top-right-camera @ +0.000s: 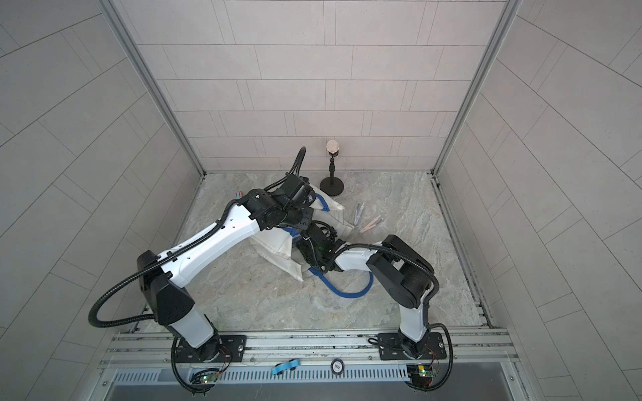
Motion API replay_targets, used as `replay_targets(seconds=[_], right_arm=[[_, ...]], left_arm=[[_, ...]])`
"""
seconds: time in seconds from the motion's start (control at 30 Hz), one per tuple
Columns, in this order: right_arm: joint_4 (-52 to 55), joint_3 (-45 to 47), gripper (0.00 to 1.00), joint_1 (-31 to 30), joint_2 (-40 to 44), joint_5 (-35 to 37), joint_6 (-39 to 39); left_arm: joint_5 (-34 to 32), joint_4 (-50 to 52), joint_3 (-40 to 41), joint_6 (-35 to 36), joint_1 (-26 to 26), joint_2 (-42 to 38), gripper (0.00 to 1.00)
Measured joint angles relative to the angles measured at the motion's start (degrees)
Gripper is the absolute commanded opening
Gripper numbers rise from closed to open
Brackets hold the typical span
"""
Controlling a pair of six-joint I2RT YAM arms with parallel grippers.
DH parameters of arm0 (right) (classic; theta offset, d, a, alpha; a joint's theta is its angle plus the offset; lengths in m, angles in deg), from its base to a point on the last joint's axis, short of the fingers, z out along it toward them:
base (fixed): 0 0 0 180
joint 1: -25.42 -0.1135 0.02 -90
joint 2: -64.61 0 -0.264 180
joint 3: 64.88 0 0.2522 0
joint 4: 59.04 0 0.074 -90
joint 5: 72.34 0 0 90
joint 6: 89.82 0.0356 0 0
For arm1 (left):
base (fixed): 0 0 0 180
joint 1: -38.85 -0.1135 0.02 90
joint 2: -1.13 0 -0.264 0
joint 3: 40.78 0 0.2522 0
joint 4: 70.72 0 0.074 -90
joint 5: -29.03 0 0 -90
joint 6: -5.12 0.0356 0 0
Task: Take out the compass set from the canvas bag
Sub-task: Pick up the compass set from the canvas bag.
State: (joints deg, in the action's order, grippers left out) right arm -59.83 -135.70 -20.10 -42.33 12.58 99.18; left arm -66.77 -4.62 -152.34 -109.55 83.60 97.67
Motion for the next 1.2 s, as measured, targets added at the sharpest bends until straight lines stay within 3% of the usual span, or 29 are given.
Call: replay_targets(seconds=[0.17,0.53,0.7,0.8,1.03,1.2], right_arm=[[-2.99,-1.16,0.42,0.15,-3.15,-0.66,0.46],[-13.90,-0.55,0.12,1.18,-7.02,0.11,0.61],[-14.38,0.98,0.07,1.73,-5.05,0.22,-2.49],[-12.59,2.58,0.05,1.79,-0.33,0.24,-4.66],[-3.45,6.60,0.04,1.84,19.21,1.27,-10.21],[5.90,11.39,0.04,7.67,30.71,-0.09,-16.57]], left_arm=[[-0.13,0.02,0.02,0.00,0.07,-0.09,0.00],[-0.61,0.33,0.81,-0.02,0.33,-0.55,0.00],[-1.07,0.26,1.36,-0.02,0.39,-0.90,0.00],[-1.42,0.17,1.40,-0.02,0.39,-1.01,0.00],[-2.21,-0.39,1.40,-0.02,0.39,-0.98,0.00],[-2.21,-0.57,1.40,0.00,0.39,-0.98,0.00]])
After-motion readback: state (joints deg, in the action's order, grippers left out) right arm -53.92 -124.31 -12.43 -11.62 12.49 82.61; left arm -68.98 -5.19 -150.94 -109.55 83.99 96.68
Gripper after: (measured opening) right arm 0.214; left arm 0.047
